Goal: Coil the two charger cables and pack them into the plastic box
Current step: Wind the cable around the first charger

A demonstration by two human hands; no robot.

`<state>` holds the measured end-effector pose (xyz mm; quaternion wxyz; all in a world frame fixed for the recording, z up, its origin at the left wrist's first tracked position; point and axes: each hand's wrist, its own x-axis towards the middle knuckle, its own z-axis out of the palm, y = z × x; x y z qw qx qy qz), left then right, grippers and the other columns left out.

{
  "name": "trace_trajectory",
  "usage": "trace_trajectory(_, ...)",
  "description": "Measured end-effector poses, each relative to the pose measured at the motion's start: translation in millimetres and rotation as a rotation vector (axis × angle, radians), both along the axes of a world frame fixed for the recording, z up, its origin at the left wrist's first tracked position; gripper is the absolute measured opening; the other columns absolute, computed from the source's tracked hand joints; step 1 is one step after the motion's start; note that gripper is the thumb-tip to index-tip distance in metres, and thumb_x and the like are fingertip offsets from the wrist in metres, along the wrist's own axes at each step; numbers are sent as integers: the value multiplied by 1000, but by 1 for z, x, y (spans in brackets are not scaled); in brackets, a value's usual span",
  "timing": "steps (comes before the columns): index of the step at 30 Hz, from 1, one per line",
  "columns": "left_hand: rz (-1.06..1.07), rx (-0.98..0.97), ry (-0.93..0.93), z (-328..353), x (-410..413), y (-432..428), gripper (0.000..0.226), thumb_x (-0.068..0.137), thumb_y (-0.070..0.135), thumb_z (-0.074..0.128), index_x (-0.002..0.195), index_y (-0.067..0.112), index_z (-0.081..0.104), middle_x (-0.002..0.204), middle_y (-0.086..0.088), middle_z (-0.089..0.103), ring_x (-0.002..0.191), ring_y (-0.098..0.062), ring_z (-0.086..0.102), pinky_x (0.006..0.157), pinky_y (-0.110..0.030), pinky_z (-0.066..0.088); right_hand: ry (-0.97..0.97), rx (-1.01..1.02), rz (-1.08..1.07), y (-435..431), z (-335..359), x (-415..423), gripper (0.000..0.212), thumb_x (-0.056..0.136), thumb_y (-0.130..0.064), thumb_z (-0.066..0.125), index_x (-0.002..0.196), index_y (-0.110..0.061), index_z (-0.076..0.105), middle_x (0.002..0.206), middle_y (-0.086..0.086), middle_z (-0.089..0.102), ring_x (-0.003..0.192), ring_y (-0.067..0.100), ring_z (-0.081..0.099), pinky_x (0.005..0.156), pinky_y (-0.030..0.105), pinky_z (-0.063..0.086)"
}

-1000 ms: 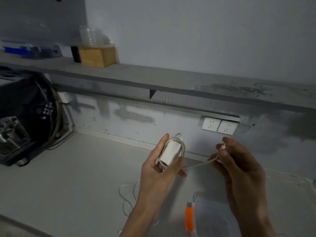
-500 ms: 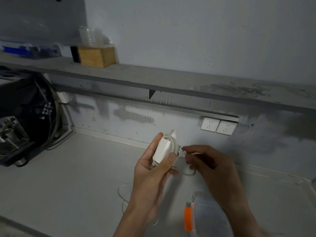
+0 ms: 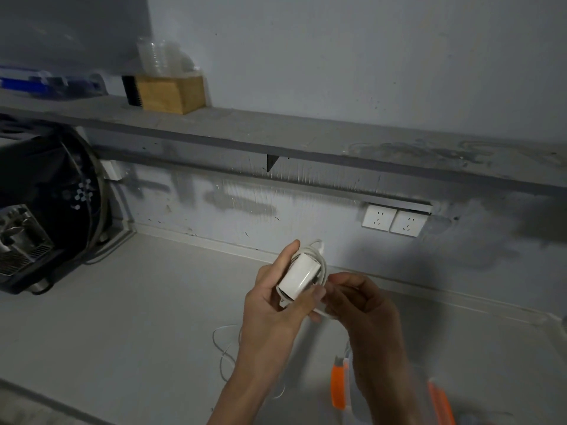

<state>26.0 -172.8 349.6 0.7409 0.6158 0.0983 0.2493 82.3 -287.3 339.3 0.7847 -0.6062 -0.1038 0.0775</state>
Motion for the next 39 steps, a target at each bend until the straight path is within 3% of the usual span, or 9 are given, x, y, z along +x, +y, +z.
trace_trajectory(3,33,62,24,-2,2,-3,64,77,9,79,127,45,60,107,10,62,94,-23,68,78,-33,62,21,-21,-40,7,-9,-5,17,80,-6,75,95,-12,70,82,12,79,79,26,76,77,40,58)
trace_trajectory(5,27,98,45,-2,5,-4,65,77,9,79,128,43,60,108,5,59,95,-19,68,81,-36,61,38,4,-76,8,-13,-6,22,81,-2,72,100,-12,68,79,10,79,73,19,76,69,31,59)
trace_trajectory(10,-23,27,126,-4,8,-1,63,77,6,80,129,36,61,110,-1,59,76,-15,69,60,-14,55,-21,-19,-165,9,-20,-9,29,81,1,72,98,-23,69,79,4,79,69,16,75,63,16,56)
trace_trajectory(13,-12,-10,156,-10,7,-1,59,79,12,79,127,41,61,112,-6,61,65,-12,67,56,-14,52,-107,-84,-212,12,-21,-8,33,82,3,72,92,-28,70,80,-5,78,74,7,74,64,10,52)
trace_trajectory(16,69,-34,112,-18,9,-6,56,86,13,71,129,44,58,116,-10,65,78,-12,69,63,-21,55,-136,-81,-177,20,-23,-12,31,84,-3,72,100,-30,69,88,-6,78,82,5,73,70,15,56)
trace_trajectory(19,118,-52,72,-25,10,-8,52,92,15,65,133,45,54,127,-3,63,108,-21,67,88,-40,59,-144,-79,-92,26,-26,-20,47,86,2,68,119,-32,63,101,-5,76,96,10,72,78,20,57)
trace_trajectory(27,97,-216,43,-29,7,-7,46,96,12,56,138,32,52,131,-10,64,118,-33,61,105,-48,48,-100,-8,-127,41,-31,-23,68,83,7,68,129,-42,57,103,-2,78,103,14,72,86,22,56)
trace_trajectory(34,80,-153,115,-34,-1,-4,41,94,26,59,135,31,55,123,-9,67,108,-32,65,88,-37,55,-155,104,-356,51,-33,-27,74,78,14,70,126,-40,58,100,-2,76,87,15,75,75,15,57)
trace_trajectory(39,45,-119,188,-32,-6,17,30,100,25,51,129,22,60,120,-12,69,112,-39,62,94,-51,52,-387,-180,-179,58,-32,-37,52,93,-6,62,128,-44,57,123,-17,68,118,-3,60,95,12,48)
